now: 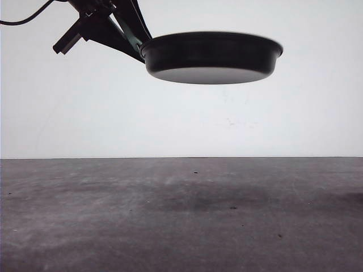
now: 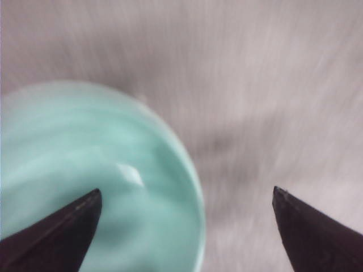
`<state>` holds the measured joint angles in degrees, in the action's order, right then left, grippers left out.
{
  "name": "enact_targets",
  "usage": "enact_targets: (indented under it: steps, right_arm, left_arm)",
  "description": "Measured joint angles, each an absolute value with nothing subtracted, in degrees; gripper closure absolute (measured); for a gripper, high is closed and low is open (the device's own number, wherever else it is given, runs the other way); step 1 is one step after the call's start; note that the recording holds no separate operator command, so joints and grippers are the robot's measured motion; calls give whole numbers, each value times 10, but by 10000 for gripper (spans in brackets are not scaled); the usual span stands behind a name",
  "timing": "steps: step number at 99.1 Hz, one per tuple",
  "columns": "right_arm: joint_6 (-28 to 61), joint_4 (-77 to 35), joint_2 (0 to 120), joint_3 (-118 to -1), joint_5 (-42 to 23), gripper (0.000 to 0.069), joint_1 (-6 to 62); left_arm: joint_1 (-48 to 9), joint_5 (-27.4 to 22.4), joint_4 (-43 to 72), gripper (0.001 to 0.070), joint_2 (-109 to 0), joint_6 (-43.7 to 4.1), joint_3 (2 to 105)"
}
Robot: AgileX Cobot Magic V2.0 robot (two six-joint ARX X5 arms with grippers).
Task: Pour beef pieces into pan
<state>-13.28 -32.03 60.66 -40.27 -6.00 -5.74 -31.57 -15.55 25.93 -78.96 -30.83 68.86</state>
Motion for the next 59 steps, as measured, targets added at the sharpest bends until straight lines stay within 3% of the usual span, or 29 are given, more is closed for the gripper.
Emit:
enact_targets:
  steps: [9, 13, 26, 32, 41, 59]
  right_arm:
    - [-133, -331, 576, -469, -53, 94, -56]
    - [-133, -332, 560, -500, -43, 133, -52]
    - [-123, -326, 495, -586, -8, 514, -28]
    - [-118, -316, 460, -606, 1, 611, -14]
    - [-117, -312, 405, -610, 3, 660, 11]
    - [-117, -379, 306, -610, 2, 678, 54]
  left_arm:
    - [-316, -131, 260, 655, -790, -303, 689]
    - [-315, -116, 260, 655, -790, -295, 689]
    - [-313, -49, 279, 655, -790, -256, 689]
    - [-306, -32, 280, 655, -790, -246, 689]
    - [-288, -27, 258, 655, -790, -239, 687]
    - [-246, -26, 215, 655, -789, -243, 647]
